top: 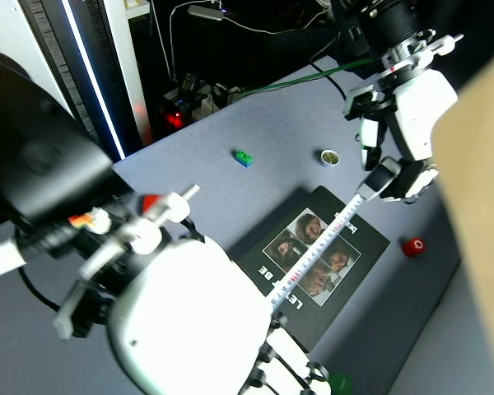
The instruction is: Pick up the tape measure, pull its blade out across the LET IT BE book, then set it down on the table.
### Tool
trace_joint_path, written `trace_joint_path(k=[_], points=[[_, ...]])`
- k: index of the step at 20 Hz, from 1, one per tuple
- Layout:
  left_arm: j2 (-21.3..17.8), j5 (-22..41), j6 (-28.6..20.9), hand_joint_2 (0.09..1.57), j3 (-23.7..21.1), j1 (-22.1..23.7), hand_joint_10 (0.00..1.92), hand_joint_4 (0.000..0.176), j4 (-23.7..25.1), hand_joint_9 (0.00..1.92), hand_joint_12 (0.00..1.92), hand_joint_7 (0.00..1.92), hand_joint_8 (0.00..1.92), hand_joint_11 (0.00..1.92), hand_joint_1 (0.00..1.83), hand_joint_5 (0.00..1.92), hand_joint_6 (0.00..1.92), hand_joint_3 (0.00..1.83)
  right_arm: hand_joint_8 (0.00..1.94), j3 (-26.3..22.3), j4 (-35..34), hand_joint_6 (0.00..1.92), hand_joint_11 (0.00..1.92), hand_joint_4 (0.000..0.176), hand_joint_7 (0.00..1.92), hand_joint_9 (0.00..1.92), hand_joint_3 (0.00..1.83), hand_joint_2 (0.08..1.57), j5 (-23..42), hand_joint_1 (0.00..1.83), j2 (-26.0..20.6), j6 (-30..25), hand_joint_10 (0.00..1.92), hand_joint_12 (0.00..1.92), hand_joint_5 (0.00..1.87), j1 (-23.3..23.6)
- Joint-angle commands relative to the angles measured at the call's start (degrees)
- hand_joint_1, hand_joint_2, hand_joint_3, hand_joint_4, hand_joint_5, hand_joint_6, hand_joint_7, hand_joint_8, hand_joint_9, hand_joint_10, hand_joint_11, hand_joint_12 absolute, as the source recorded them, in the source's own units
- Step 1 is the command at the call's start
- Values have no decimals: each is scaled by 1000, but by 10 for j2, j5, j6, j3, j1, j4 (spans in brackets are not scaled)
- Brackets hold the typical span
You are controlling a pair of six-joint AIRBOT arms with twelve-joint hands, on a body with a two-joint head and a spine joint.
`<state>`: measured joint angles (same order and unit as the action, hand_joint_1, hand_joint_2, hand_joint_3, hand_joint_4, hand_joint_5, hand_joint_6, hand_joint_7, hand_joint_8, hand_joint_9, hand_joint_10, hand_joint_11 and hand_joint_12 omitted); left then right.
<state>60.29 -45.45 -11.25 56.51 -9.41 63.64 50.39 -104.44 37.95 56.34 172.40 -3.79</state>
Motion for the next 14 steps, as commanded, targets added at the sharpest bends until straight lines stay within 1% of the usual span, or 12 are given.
trace_joint_path(k=[1,4,7,9,10,11,13,14], points=[[-6,10,2,1109,-2,-3,1239,0,44,903,996,1007,1045,908,1378,965,778,0,1,-9,45,0,0,2,36,42,0,1039,-9,167,-7,2,0,440,46,12],[-14,30,3,1109,-7,-30,1241,0,44,899,996,1004,1046,909,1378,969,777,0,1,-40,55,0,0,3,37,42,0,1028,-62,157,-34,2,0,434,43,15],[-19,46,3,1101,3,-54,1224,0,45,905,992,1020,1020,906,1380,999,746,0,1,-59,71,0,0,0,37,41,0,1033,-163,141,-68,2,0,430,43,5],[-16,57,4,1101,15,-66,1225,0,45,904,988,1020,1022,900,1380,1000,741,0,1,-67,79,0,0,0,38,42,0,1036,-215,132,-85,2,0,429,43,-3],[-13,66,4,1100,24,-72,1223,0,45,915,986,1002,1030,900,1380,1009,736,0,1,-73,81,0,0,0,37,42,0,1040,-229,127,-92,2,0,429,43,-9],[-9,75,7,1097,34,-78,1216,0,47,916,979,999,1027,901,1380,1035,712,0,0,-80,82,0,0,0,37,42,0,1041,-234,126,-97,2,0,428,43,-16],[1,99,14,1099,57,-87,1219,0,55,907,972,998,1043,904,1379,1028,716,1,0,-90,88,0,0,0,37,40,0,1040,-242,126,-106,2,0,428,43,-33],[7,110,16,1100,71,-91,1218,0,59,904,969,997,1053,904,1379,1025,716,1,1,-90,88,0,0,0,37,39,0,1040,-269,126,-113,2,0,428,44,-40]])
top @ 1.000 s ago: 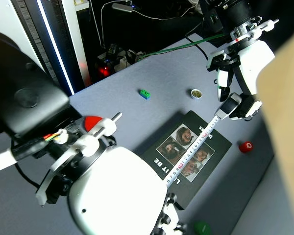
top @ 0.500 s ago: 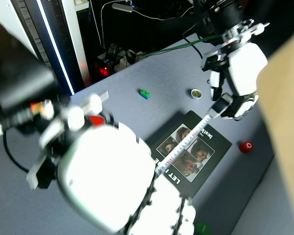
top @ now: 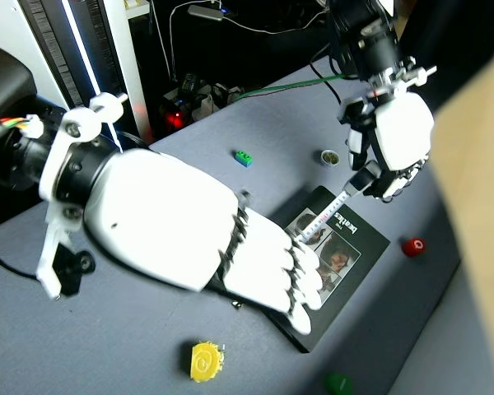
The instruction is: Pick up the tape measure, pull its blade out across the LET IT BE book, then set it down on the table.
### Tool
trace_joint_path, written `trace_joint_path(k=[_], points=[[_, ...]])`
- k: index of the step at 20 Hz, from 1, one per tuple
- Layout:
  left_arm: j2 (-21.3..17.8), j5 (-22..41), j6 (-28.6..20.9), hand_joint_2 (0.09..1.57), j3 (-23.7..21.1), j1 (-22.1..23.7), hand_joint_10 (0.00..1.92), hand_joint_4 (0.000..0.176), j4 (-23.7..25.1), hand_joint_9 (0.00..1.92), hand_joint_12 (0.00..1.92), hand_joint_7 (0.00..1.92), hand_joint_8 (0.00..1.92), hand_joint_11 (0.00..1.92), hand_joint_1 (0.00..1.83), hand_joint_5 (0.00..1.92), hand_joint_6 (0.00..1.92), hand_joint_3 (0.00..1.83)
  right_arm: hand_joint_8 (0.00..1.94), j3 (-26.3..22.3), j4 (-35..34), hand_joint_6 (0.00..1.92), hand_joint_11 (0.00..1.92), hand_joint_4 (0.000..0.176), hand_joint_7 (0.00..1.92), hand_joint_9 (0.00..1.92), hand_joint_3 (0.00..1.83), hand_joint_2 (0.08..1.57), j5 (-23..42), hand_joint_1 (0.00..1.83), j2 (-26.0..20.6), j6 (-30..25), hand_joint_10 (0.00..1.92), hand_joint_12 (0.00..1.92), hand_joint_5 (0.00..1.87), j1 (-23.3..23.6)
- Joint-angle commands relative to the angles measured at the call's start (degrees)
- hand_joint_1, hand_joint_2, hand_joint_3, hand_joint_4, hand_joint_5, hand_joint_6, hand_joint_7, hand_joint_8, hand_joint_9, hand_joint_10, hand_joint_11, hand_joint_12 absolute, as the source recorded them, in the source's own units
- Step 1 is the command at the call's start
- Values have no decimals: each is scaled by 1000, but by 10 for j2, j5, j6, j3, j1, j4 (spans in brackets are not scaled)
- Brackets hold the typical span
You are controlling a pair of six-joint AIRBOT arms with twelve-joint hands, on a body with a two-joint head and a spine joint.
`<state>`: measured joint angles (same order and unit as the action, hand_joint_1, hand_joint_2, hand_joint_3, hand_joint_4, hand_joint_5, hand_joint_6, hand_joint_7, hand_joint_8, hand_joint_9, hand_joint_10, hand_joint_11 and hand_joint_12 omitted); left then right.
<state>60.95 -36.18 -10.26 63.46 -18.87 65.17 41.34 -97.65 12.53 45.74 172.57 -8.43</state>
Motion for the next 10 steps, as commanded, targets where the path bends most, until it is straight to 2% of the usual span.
trace_joint_path(k=[1,3,7,10], points=[[5,22,6,1100,9,2,1218,0,44,904,969,997,1053,904,1379,1025,716,1,1,1,22,0,0,0,37,39,0,1040,-35,126,-12,0,0,428,44,5],[16,34,6,1104,32,1,1222,0,44,909,953,993,1058,901,1379,1004,735,0,0,9,25,1,0,0,38,38,0,1039,-94,127,-23,0,0,427,46,4],[27,42,6,1103,56,-3,1212,0,44,921,927,988,1059,927,1380,1002,738,0,3,27,26,1,0,0,43,40,0,1040,-149,128,-25,0,1,425,45,-1],[27,51,4,1106,68,-9,1207,0,44,915,925,997,1067,921,1379,978,764,1,4,48,24,3,0,0,59,53,2,1054,-226,125,-28,-1,4,463,54,-3]])
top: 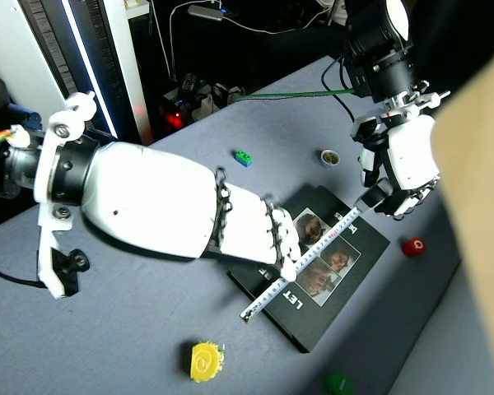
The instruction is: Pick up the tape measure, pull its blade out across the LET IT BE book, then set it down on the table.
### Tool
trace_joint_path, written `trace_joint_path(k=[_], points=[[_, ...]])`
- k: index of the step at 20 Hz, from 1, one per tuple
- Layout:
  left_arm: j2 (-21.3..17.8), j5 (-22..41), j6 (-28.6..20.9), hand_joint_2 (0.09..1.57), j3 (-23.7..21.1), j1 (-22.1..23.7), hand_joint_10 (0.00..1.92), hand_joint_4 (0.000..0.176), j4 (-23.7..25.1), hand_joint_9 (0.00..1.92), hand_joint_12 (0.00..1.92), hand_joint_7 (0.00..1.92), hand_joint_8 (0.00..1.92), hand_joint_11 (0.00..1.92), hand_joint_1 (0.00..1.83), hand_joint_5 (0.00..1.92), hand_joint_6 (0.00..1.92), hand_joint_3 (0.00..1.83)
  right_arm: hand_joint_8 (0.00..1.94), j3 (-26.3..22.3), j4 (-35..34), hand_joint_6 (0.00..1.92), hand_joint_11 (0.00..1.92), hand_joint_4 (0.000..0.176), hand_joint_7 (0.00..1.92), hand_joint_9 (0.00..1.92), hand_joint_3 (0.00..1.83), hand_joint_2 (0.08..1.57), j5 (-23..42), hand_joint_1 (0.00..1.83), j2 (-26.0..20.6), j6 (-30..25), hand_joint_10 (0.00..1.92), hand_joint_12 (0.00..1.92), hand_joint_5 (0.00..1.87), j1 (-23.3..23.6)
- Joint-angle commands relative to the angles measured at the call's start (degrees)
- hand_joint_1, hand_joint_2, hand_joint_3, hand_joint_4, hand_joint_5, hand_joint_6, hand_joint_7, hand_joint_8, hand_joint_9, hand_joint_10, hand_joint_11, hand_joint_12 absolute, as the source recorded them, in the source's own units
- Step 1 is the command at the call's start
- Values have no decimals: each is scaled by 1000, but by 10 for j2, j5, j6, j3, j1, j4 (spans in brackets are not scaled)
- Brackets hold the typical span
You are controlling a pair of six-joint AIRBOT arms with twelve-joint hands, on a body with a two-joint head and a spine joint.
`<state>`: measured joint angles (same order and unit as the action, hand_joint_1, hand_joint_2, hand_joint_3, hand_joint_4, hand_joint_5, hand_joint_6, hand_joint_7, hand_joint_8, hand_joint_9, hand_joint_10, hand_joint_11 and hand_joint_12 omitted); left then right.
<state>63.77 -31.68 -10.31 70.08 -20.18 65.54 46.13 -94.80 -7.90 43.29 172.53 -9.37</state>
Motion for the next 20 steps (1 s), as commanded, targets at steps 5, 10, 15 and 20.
trace_joint_path(k=[5,10,15,20], points=[[-1,18,-3,1111,32,-4,1213,0,40,913,949,1002,1064,927,1379,940,808,0,1,6,-15,2,0,0,61,54,0,1040,-43,130,1,0,2,464,57,11],[-2,31,-4,1107,45,-17,1215,0,40,902,966,996,1069,921,1379,986,771,0,1,16,-19,1,0,0,62,55,1,1047,-65,128,5,0,2,458,57,14],[-4,41,-18,1107,44,-36,1218,0,39,890,969,1005,1055,899,1378,976,806,0,1,16,-23,1,0,0,61,54,0,1038,-21,131,8,0,1,457,57,17],[-5,41,-21,1115,37,-46,1234,0,35,896,987,991,1076,923,1377,939,826,0,1,13,-28,2,0,0,62,55,0,1039,-11,131,8,-1,1,457,61,13]])
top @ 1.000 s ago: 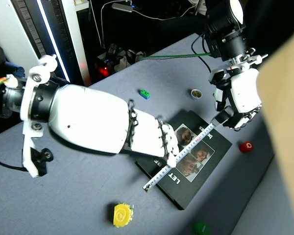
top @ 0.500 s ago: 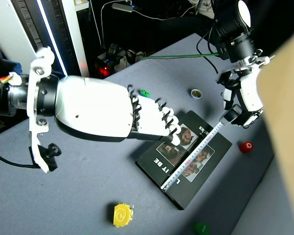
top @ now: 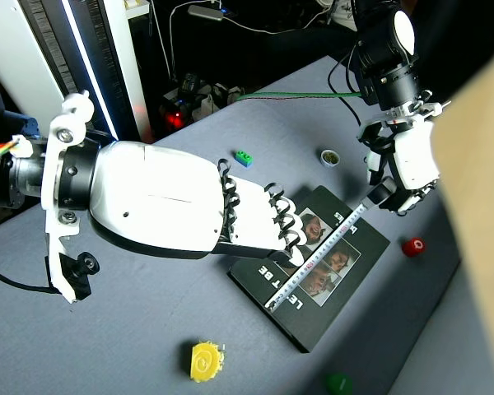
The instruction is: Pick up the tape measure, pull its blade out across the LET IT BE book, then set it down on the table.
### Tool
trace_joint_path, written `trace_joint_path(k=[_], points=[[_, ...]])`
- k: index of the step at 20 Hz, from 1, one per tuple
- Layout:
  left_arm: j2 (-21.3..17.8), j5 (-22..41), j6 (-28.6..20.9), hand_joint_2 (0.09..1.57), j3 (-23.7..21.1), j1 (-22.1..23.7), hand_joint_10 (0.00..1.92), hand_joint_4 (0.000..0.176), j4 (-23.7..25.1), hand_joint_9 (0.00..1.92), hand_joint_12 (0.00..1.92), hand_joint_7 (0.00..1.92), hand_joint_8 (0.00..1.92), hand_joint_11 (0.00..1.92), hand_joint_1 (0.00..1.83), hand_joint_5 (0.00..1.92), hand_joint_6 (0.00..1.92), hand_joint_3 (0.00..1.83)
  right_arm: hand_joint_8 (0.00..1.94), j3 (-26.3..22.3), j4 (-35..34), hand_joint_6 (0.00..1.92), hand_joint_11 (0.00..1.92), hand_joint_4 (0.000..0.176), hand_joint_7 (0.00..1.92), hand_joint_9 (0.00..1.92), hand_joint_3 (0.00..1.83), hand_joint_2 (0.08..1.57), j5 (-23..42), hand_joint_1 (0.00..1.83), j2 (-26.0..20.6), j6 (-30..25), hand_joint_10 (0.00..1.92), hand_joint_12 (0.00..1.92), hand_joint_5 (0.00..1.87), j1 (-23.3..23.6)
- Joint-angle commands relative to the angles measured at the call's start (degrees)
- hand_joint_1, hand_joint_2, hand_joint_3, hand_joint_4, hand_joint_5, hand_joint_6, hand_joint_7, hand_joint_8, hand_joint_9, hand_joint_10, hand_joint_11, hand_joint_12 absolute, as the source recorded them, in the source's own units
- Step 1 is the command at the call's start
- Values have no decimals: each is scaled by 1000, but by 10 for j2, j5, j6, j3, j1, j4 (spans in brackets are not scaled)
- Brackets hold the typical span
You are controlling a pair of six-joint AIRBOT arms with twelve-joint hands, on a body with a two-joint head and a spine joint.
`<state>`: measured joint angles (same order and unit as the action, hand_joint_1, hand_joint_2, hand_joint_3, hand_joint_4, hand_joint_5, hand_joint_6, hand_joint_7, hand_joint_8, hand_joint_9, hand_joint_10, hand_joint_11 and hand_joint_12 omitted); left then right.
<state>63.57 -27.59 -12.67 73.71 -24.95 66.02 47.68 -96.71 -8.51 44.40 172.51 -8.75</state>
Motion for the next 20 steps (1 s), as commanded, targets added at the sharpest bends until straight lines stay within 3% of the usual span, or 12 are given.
trace_joint_path(k=[1,13,20], points=[[-3,2,2,1116,0,0,1234,0,30,899,986,990,1076,920,1377,934,829,0,1,-3,-15,2,0,0,63,55,0,1039,-1,131,-4,-1,1,457,62,7],[-3,6,-1,1116,-5,-5,1250,0,30,884,1020,1000,1065,891,1376,935,831,0,0,-9,-23,1,0,0,63,55,5,1057,44,118,-4,-69,1,445,62,11],[-2,9,-1,1116,-6,-4,1249,0,30,894,1035,990,1070,900,1376,938,828,1,0,-14,-22,1,0,0,63,55,5,1060,51,117,-4,-65,0,443,62,9]])
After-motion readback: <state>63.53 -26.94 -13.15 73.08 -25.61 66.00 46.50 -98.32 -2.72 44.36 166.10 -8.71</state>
